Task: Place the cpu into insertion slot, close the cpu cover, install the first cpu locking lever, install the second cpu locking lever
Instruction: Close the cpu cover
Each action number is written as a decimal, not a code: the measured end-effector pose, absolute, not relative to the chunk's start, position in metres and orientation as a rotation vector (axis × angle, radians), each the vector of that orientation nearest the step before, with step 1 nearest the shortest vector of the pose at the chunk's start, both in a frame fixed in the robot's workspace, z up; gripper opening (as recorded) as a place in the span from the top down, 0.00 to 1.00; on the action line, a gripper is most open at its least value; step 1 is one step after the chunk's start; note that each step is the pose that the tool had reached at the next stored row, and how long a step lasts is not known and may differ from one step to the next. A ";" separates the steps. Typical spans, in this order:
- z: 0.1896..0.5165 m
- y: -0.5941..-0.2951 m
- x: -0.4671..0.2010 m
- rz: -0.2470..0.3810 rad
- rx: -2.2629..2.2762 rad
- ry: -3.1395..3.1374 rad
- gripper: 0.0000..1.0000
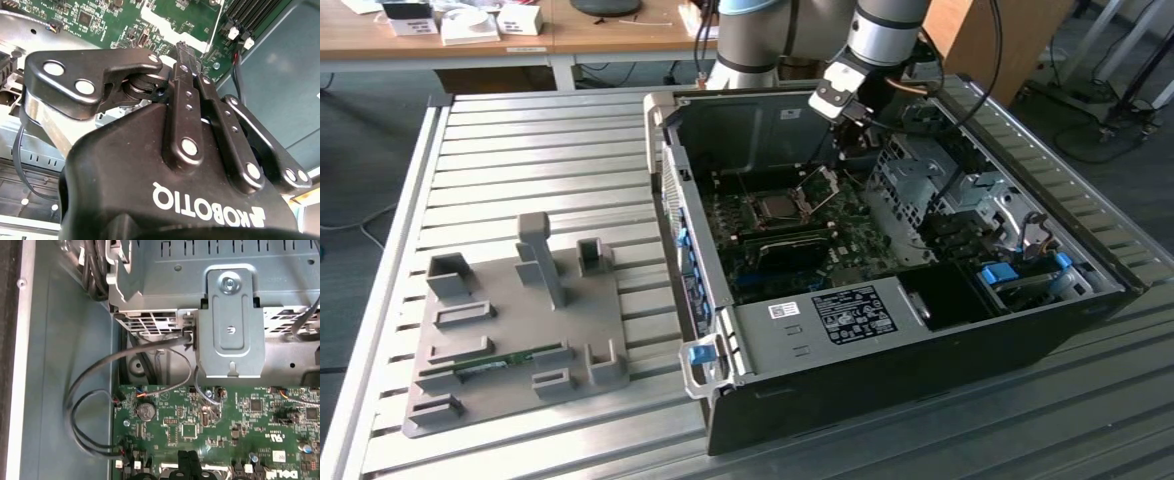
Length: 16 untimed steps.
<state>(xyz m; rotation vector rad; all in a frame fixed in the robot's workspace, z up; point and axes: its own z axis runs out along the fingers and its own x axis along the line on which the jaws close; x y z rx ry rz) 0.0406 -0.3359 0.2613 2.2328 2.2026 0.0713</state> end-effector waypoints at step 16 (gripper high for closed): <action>0.260 -0.334 0.051 0.071 2.233 2.203 0.89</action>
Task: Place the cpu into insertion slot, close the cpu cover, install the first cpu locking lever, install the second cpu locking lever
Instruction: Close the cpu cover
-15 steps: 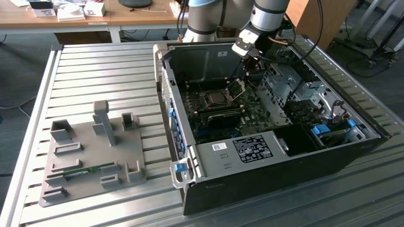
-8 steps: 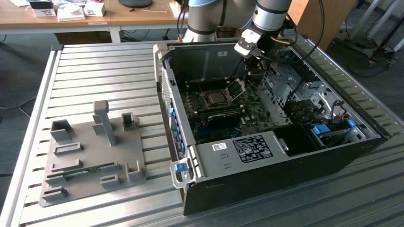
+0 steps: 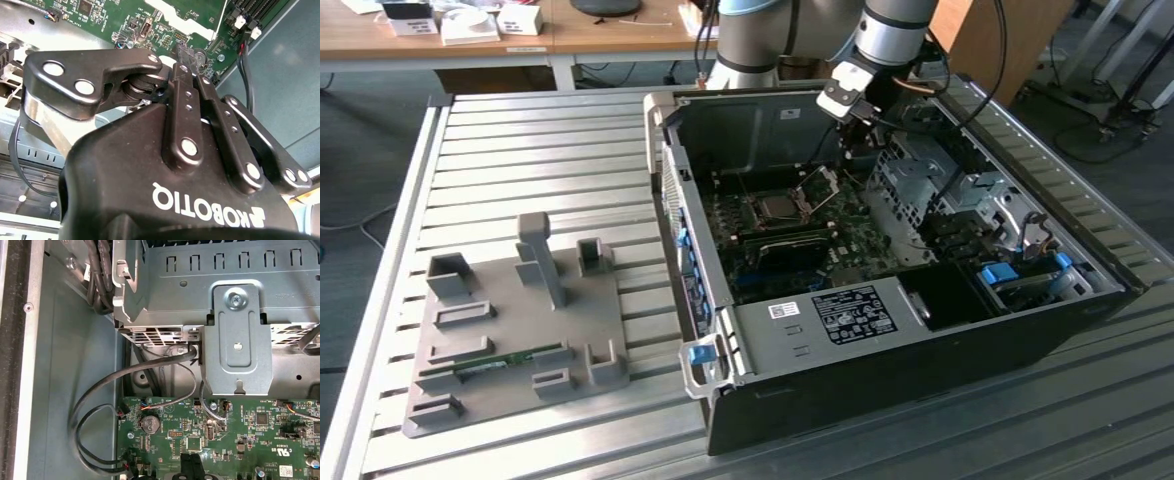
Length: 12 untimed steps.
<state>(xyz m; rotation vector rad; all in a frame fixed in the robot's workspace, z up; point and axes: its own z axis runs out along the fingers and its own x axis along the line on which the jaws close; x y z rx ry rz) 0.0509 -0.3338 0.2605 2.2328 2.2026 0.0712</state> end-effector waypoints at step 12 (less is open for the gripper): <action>0.251 -0.334 0.052 0.069 2.234 2.204 0.89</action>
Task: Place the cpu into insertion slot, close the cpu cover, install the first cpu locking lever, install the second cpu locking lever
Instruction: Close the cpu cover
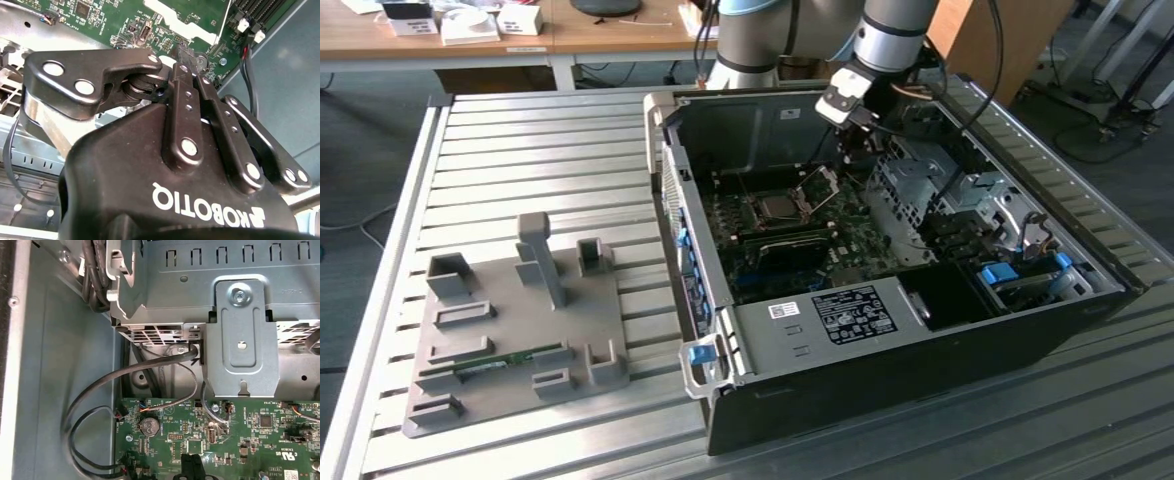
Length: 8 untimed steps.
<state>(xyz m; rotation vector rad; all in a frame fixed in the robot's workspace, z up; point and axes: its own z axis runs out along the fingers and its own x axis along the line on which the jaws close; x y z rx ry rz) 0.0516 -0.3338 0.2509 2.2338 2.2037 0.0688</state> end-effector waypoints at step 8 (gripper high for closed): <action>0.242 -0.334 0.052 0.067 2.235 2.204 0.89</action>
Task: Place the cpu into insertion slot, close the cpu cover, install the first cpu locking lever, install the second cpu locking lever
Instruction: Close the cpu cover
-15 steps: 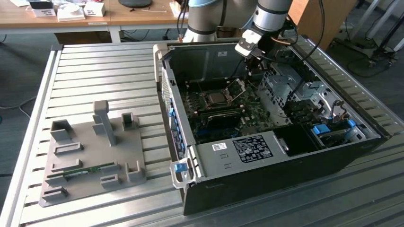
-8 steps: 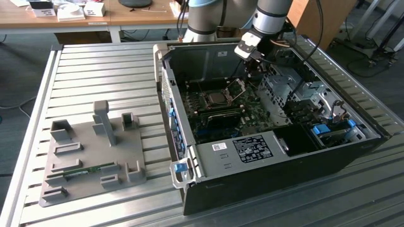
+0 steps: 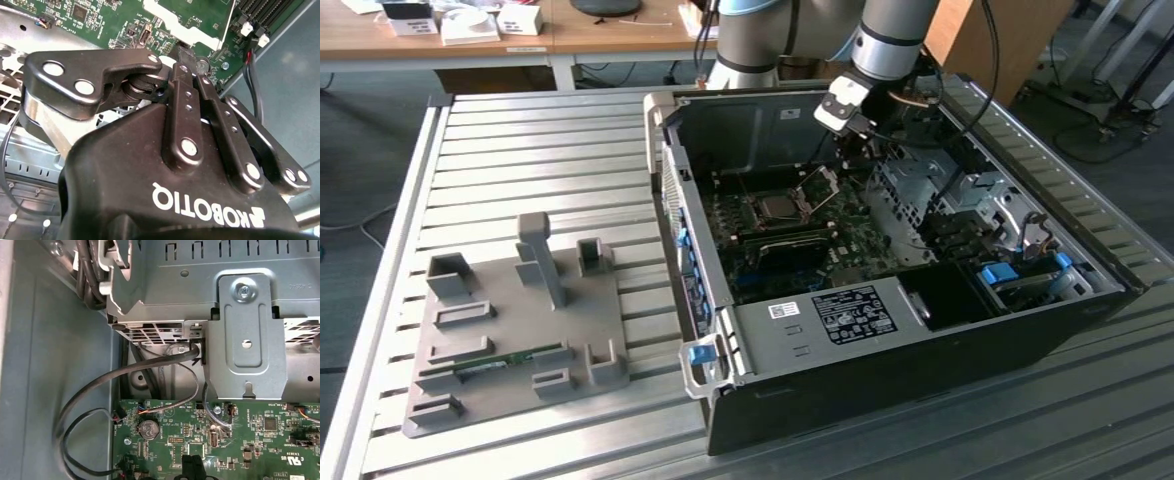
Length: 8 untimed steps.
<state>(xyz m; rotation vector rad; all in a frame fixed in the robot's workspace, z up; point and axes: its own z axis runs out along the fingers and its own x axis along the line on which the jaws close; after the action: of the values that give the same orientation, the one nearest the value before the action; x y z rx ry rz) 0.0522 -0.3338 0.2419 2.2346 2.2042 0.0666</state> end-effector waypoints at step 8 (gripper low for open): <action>0.237 -0.334 0.052 0.064 2.234 2.204 0.89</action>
<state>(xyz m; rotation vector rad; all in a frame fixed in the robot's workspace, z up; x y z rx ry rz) 0.0524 -0.3338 0.2374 2.2342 2.2040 0.0640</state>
